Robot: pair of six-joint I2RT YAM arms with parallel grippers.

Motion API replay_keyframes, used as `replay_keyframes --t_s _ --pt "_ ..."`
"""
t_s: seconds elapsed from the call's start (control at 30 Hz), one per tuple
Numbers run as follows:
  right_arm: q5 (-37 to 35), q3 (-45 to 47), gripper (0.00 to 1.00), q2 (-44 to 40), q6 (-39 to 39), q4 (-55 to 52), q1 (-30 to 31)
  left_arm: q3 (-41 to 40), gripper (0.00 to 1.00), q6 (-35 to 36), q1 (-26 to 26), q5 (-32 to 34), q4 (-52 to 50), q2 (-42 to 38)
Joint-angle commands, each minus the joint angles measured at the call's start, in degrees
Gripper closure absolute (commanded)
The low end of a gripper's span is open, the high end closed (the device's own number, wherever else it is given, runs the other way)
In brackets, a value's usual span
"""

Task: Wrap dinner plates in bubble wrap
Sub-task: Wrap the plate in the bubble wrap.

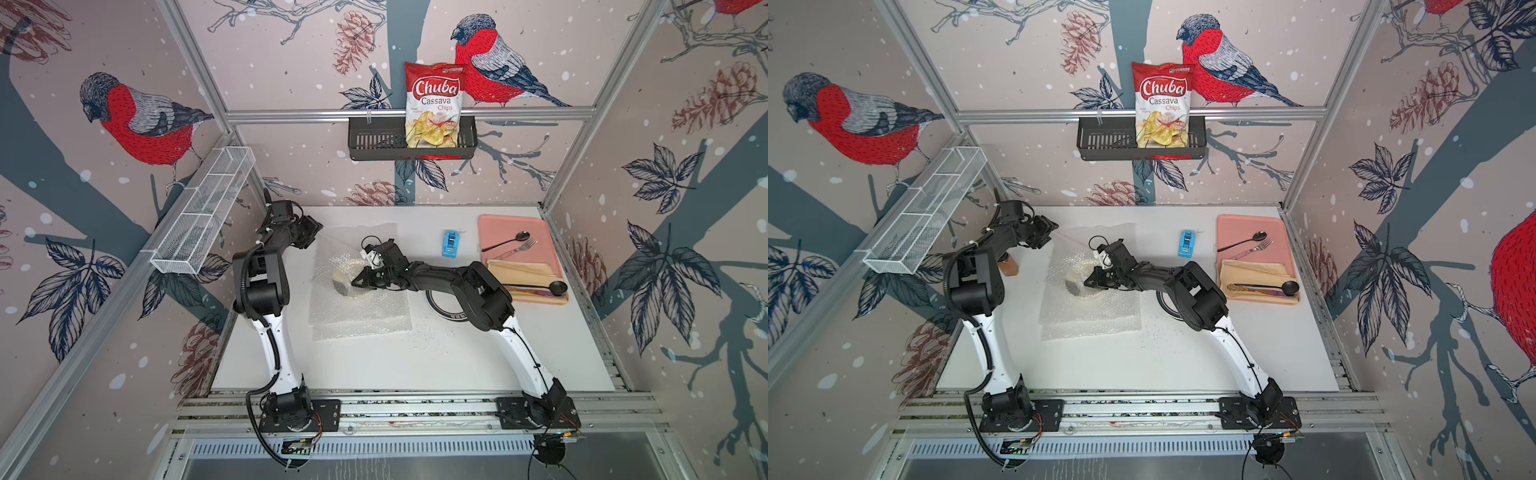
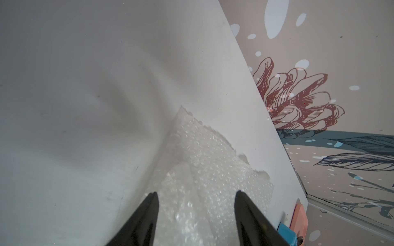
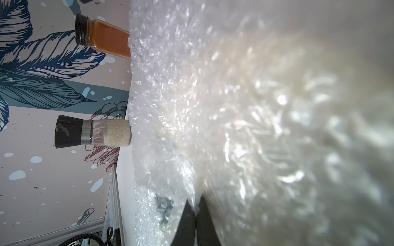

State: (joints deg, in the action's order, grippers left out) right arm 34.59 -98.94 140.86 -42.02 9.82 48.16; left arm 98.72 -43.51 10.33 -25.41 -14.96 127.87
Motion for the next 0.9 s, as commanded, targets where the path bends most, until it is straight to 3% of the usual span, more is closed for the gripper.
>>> replay_keyframes --t_s 0.0,0.13,0.3,0.63,0.87 --pt "-2.62 -0.12 0.93 1.01 0.18 -4.66 -0.35 2.27 0.62 -1.14 0.14 1.65 -2.17 0.98" --pt "-2.08 -0.25 0.93 1.17 -0.42 -3.99 -0.7 3.15 0.76 -0.43 0.14 1.43 -2.9 1.68" --pt "-1.97 -0.45 0.93 1.03 -0.61 -4.11 -1.1 2.35 1.0 -0.18 0.13 0.95 -4.5 0.57" --pt "-2.58 0.05 0.93 0.69 -1.33 -3.29 -1.4 -14.07 1.0 -3.96 -2.38 -4.55 -2.77 -15.29" --pt "-3.3 0.51 0.93 0.06 -1.35 -2.83 -1.33 -25.59 1.0 -10.89 -6.36 -6.1 0.2 -26.23"
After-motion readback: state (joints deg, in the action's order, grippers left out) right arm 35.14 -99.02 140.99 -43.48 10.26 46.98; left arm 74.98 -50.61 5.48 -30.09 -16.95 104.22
